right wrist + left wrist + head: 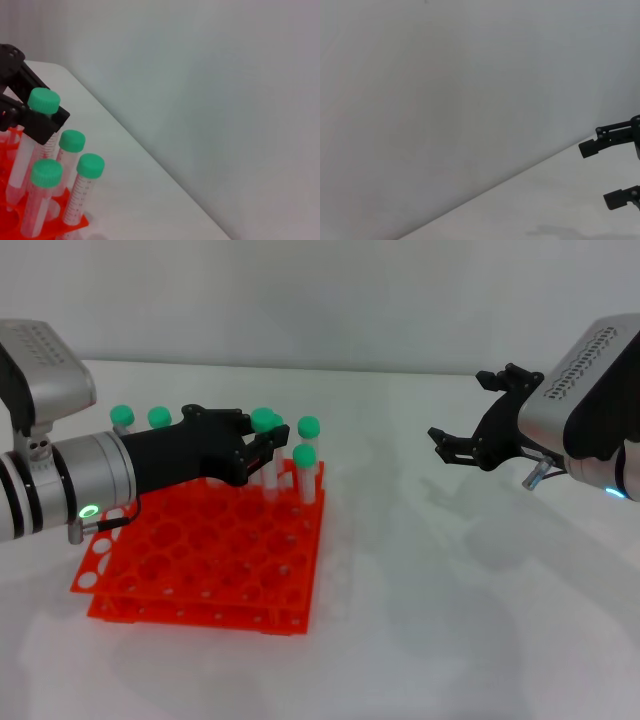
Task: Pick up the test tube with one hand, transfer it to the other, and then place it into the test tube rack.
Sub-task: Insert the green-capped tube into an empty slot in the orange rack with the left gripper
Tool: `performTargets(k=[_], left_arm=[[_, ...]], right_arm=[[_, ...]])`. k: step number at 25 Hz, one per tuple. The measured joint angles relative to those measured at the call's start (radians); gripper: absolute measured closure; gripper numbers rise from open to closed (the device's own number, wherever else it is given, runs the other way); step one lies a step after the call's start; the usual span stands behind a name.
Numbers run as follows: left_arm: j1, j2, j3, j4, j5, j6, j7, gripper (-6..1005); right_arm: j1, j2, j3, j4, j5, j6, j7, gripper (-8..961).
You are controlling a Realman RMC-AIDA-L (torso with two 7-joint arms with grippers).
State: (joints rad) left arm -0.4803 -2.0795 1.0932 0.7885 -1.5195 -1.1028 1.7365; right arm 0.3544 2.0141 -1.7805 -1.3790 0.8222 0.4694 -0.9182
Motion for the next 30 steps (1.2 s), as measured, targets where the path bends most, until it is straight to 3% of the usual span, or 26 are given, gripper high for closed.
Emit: performTargets(k=[9,19,25,30], left_arm=[[0.004,0.001,-0.003,0.000,0.000,0.000,0.000,724],[0.005,0.001,-0.013,0.007,-0.006,0.000,0.000,496],[0.005,0.000,-0.009,0.003,0.001,-0.004,0.000,270],[0.005,0.000,-0.006,0.000,0.001,-0.006,0.000,279]], right_arm=[[0.000,0.000,-0.002,0.000,0.000,0.002,0.001,78],[0.000,0.000,-0.004,0.000,0.000,0.004,0.001,79],[0.000,0.000,-0.004,0.000,0.000,0.005,0.000,79],[0.000,0.000,-0.004,0.000,0.000,0.005,-0.001,78]])
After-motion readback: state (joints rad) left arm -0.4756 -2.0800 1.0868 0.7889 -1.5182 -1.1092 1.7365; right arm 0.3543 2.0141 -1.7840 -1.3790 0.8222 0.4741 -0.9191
